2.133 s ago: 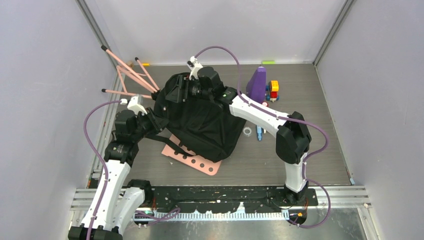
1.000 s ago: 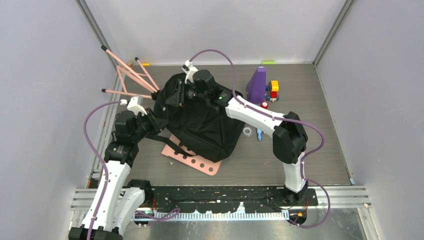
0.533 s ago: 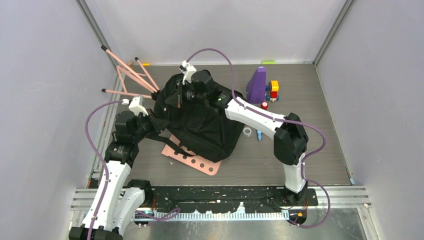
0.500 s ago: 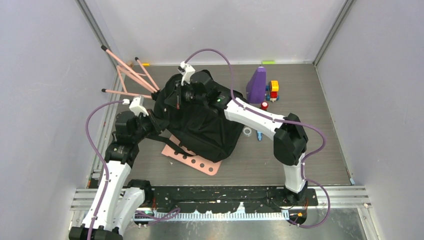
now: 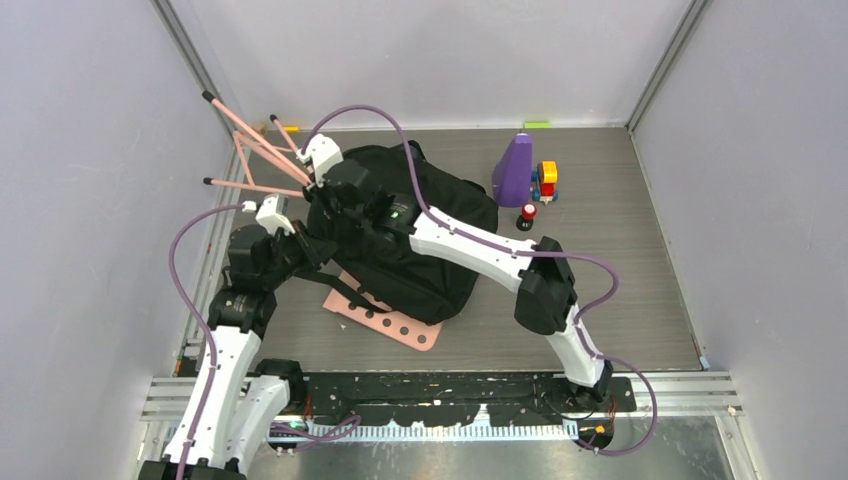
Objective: Pack the student bag
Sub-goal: Zip the student bag at the center of the board.
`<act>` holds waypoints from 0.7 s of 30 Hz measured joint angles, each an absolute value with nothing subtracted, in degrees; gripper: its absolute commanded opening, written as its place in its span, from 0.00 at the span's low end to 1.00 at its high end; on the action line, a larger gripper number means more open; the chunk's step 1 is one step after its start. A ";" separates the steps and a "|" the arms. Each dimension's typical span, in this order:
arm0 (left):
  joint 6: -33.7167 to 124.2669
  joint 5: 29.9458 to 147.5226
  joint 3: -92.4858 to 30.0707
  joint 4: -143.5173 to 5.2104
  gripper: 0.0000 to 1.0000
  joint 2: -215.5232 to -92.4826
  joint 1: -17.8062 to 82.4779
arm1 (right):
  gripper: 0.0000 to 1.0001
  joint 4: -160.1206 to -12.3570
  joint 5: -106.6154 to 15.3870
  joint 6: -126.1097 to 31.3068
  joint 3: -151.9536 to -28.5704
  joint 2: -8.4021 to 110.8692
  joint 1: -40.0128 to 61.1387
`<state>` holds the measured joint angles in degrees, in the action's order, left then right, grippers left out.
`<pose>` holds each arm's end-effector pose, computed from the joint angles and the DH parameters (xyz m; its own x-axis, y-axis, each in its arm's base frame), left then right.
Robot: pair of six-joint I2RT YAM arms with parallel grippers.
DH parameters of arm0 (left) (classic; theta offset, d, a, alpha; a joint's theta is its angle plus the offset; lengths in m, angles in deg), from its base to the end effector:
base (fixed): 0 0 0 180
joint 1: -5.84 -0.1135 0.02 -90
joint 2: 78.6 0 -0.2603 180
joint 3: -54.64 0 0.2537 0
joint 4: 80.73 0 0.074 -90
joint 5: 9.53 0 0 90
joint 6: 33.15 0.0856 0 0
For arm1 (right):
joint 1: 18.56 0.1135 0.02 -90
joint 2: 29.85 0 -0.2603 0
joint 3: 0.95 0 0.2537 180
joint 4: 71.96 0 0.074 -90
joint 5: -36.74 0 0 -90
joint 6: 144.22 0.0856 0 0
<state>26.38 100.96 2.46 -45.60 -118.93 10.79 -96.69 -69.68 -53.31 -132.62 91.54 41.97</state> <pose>0.2081 -0.0481 0.2731 -0.5428 -0.4298 -0.7216 0.1461 0.7977 -0.5850 0.2948 0.4725 0.3420 -0.1339 -0.2059 -0.9694 -0.6984 0.7136 -0.0551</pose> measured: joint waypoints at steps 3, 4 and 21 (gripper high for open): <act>24.36 100.26 3.68 -45.99 0.00 -117.45 10.74 | 0.01 -96.93 -74.58 -57.57 -132.78 93.28 42.14; 23.80 100.00 4.43 -46.21 0.00 -116.70 10.68 | 0.01 -96.98 -76.06 -58.97 -133.06 93.66 42.34; 31.40 92.70 -17.32 -25.60 0.65 -122.37 11.14 | 0.01 -88.17 -75.60 -52.70 -110.42 76.24 40.15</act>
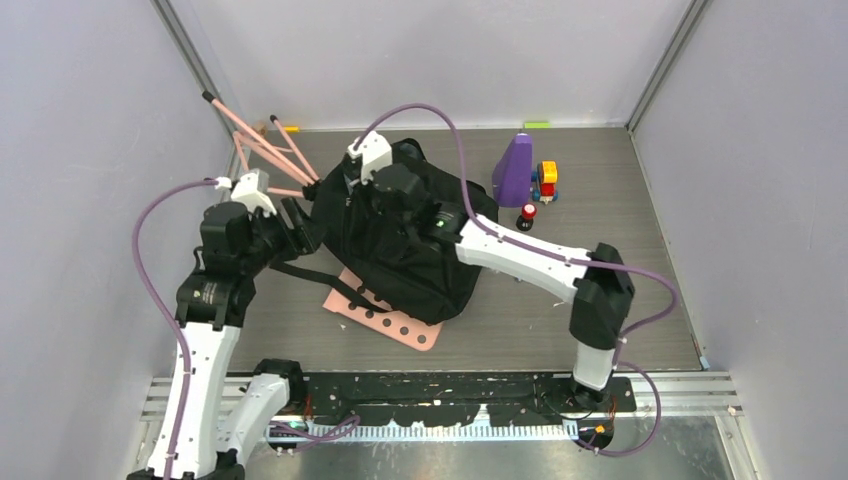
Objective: Pack the student bag
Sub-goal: Zip the student bag at the center of the board.
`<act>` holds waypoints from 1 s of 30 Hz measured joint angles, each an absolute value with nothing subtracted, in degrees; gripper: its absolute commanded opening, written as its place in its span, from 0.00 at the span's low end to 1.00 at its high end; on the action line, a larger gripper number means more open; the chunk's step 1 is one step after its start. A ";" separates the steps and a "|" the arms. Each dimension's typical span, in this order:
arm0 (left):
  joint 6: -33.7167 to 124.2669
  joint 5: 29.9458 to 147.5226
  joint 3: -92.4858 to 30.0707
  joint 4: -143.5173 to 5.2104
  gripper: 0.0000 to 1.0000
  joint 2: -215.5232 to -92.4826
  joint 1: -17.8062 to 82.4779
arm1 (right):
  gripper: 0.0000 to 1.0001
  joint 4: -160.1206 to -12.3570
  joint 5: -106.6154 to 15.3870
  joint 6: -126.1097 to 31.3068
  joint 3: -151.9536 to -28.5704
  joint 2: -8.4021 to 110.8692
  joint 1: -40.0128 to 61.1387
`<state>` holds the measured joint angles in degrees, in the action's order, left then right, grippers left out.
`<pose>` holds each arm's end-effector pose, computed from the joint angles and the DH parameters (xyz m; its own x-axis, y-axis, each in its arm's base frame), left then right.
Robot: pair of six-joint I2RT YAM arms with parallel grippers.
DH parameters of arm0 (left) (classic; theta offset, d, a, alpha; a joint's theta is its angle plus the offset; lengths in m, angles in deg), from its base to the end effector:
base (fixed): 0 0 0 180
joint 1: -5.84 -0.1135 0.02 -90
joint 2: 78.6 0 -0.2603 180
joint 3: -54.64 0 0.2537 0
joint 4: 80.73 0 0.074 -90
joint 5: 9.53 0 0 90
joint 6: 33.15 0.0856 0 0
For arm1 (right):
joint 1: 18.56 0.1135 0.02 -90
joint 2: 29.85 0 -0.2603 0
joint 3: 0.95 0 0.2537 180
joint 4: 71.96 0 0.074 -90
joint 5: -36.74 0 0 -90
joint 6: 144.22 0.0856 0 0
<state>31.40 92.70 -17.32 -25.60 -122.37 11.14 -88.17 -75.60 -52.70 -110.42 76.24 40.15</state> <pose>0.1937 -0.0362 0.3420 -0.5269 -0.3729 -0.7637 0.0575 0.8809 -0.4698 0.2848 0.4059 0.3445 -0.1312 -0.1686 -0.9769 -0.5947 0.8018 -0.0585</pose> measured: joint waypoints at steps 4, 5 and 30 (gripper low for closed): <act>32.87 89.34 -21.89 -27.11 0.64 -127.22 11.14 | 0.01 -86.44 -74.97 -47.84 -104.19 70.68 40.44; 33.19 89.05 -22.63 -27.65 0.63 -129.12 11.14 | 0.01 -86.31 -74.77 -46.71 -102.85 69.72 40.59; 52.45 90.41 -43.40 -30.23 0.77 -168.96 21.34 | 0.01 -82.90 -70.75 -33.03 -86.13 63.38 42.60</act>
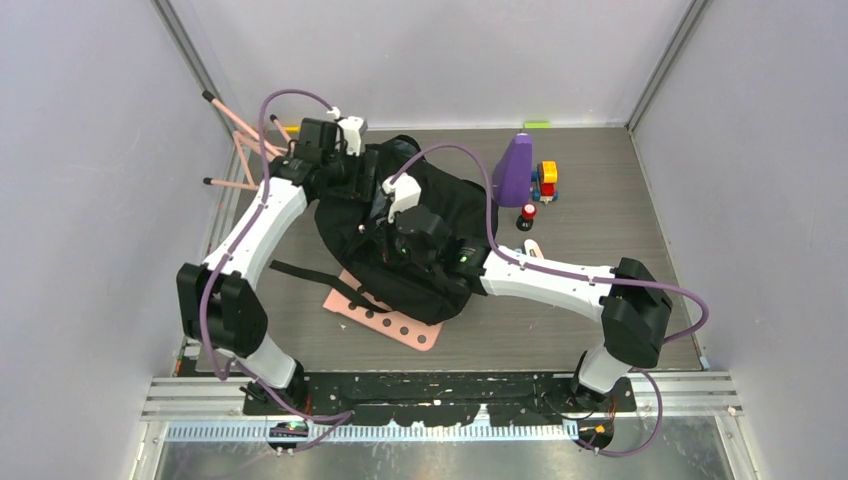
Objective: Pack the student bag
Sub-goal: Zip the student bag at the center of the board.
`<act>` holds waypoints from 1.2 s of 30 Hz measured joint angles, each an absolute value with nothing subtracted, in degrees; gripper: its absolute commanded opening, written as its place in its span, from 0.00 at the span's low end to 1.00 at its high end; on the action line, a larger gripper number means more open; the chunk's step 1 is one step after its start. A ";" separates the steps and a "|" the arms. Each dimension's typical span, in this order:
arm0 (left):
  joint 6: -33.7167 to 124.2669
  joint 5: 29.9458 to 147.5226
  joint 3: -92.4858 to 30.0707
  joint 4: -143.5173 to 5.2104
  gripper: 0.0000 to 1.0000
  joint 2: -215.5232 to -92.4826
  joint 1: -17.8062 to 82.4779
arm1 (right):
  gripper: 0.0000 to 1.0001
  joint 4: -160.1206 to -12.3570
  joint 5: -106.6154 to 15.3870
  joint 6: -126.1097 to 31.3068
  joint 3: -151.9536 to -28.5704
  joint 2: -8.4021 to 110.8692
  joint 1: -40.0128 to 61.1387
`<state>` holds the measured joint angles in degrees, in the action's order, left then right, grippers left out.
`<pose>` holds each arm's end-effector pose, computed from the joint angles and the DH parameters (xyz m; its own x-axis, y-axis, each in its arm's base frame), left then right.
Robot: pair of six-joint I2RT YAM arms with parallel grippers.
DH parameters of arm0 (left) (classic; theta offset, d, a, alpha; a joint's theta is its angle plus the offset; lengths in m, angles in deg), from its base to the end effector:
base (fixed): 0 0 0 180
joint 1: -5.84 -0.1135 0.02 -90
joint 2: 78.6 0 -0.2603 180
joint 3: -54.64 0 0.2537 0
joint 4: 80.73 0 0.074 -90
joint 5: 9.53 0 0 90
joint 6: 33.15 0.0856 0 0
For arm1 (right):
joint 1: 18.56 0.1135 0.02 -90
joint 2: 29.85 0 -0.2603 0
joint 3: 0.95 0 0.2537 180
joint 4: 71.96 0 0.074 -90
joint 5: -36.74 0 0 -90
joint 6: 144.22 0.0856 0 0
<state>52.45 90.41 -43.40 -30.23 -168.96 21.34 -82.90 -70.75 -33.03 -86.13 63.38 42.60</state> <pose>0.3711 -0.1182 0.3001 -0.6826 0.1109 -0.7223 0.3339 0.9266 -0.1733 0.2314 0.3669 0.2872 -0.3988 -0.0095 -0.9170 -0.5944 0.7641 0.2506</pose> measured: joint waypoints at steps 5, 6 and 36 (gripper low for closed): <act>52.87 87.57 -42.63 -30.49 0.78 -170.84 21.72 | 0.01 -82.18 -70.49 -33.05 -85.63 63.38 42.60; 52.87 87.46 -42.63 -30.67 0.80 -170.84 21.76 | 0.01 -81.98 -70.49 -33.03 -85.50 63.38 42.60; 54.26 66.87 -39.05 -36.42 0.00 -162.43 23.29 | 0.01 -80.08 -71.32 -32.63 -82.07 59.45 42.62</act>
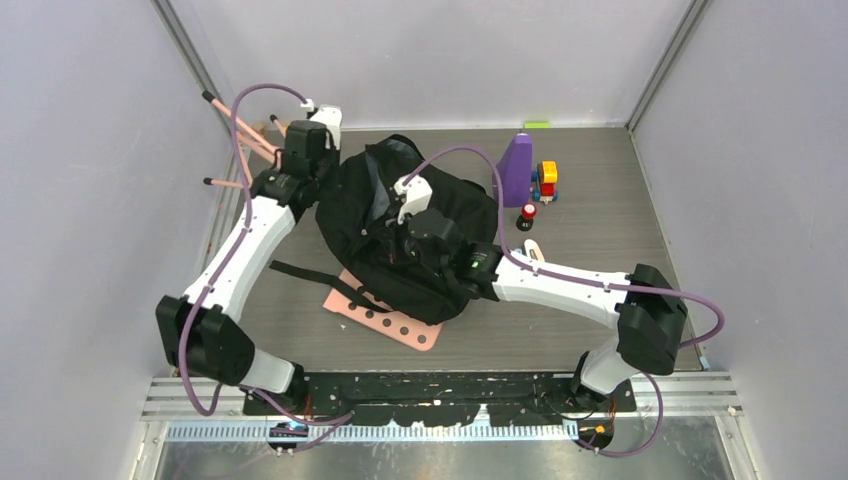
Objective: Pack the student bag
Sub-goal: Zip the student bag at the center of the board.
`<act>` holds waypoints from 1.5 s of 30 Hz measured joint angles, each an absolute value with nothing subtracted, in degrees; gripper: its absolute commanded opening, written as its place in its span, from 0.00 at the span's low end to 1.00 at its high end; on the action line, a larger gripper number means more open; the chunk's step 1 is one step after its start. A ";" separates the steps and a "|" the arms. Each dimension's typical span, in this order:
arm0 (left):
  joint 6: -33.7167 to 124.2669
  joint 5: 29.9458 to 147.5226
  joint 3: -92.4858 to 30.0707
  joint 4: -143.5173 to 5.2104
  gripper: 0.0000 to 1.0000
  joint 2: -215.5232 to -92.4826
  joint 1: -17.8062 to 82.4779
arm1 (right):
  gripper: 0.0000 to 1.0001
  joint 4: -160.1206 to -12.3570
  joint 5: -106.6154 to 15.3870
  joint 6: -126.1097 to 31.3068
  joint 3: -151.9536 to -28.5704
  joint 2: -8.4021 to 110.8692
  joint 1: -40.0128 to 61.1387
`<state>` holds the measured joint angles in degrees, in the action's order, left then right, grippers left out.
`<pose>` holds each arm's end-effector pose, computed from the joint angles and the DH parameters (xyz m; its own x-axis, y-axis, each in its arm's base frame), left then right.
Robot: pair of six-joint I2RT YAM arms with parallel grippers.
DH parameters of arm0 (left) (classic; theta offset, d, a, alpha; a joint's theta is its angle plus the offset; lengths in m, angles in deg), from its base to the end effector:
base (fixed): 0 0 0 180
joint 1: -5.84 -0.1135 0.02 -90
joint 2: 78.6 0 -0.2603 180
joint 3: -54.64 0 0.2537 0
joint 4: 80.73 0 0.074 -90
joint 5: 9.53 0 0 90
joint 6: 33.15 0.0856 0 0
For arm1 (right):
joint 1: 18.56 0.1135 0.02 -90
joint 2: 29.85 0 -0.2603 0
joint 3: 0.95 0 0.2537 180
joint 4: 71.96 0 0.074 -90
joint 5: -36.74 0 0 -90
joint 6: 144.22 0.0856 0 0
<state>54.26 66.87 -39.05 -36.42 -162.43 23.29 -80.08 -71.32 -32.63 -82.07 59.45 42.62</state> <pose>0.3605 -0.0922 0.3268 -0.5439 0.1249 -0.8298 0.0820 0.9920 0.0956 0.2243 0.3526 0.2941 -0.3795 0.0359 -0.9245 -0.5914 0.7590 0.2723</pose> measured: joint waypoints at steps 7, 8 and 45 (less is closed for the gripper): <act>53.54 81.47 -38.22 -33.79 0.54 -157.97 22.90 | 0.01 -80.19 -72.24 -32.61 -80.93 58.73 42.62; 53.00 84.02 -37.49 -33.16 0.60 -157.77 22.92 | 0.01 -80.28 -72.35 -32.61 -80.76 58.64 42.62; 57.85 61.38 -42.48 -21.29 0.19 -164.61 36.12 | 0.01 -78.83 -71.84 -31.30 -79.62 57.74 42.73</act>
